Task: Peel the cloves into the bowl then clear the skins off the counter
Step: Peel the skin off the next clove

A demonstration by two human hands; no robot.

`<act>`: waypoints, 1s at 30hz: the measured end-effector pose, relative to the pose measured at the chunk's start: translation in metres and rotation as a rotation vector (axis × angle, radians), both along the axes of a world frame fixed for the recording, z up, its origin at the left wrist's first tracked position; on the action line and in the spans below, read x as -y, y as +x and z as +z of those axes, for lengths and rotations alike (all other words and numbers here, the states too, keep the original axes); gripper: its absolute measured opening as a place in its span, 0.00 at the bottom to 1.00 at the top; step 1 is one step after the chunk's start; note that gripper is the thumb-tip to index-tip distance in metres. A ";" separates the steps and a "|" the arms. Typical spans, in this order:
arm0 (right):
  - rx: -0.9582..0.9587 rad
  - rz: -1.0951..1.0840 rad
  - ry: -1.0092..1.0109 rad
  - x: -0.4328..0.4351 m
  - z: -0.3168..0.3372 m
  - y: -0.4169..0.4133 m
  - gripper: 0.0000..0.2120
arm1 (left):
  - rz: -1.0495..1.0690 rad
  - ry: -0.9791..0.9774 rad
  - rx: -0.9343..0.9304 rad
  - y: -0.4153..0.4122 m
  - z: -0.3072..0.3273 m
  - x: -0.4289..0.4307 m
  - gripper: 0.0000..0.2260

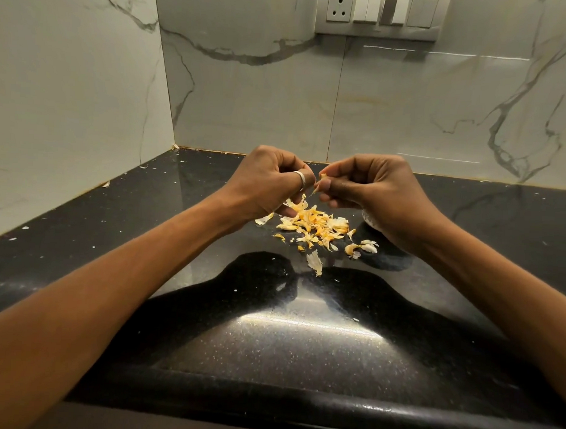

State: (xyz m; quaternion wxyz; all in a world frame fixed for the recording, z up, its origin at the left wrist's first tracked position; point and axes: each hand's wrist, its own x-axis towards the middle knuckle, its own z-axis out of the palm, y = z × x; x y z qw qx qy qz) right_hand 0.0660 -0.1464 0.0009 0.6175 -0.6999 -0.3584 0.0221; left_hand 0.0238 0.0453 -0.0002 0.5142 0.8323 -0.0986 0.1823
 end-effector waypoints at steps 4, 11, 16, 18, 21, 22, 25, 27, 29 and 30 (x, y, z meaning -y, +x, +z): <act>-0.015 -0.037 0.012 0.002 0.002 0.002 0.10 | 0.009 -0.008 0.002 -0.001 0.001 0.000 0.06; 0.009 -0.133 0.001 0.003 0.003 0.004 0.04 | 0.057 -0.019 0.021 0.001 0.002 -0.002 0.09; 0.005 -0.162 -0.013 0.002 0.003 0.004 0.05 | 0.027 0.037 0.069 0.000 0.001 0.000 0.04; 0.004 -0.169 -0.011 0.001 0.003 0.003 0.04 | 0.035 0.116 0.133 0.001 -0.001 0.001 0.02; -0.008 -0.162 0.001 -0.001 0.002 0.002 0.04 | 0.089 0.267 0.301 0.003 -0.006 0.001 0.02; -0.010 -0.156 0.003 -0.001 0.002 0.002 0.04 | 0.106 0.308 0.350 0.003 -0.007 0.002 0.03; -0.013 -0.146 -0.012 -0.002 0.001 0.003 0.04 | 0.138 0.442 0.491 0.002 -0.009 0.002 0.05; -0.009 -0.128 -0.027 -0.002 0.000 0.003 0.05 | 0.145 0.533 0.541 0.002 -0.009 0.002 0.08; -0.006 -0.108 -0.041 -0.002 -0.001 0.004 0.05 | 0.150 0.593 0.566 0.002 -0.008 0.001 0.12; -0.005 -0.098 -0.048 -0.002 -0.001 0.003 0.05 | 0.156 0.603 0.570 0.001 -0.008 0.001 0.12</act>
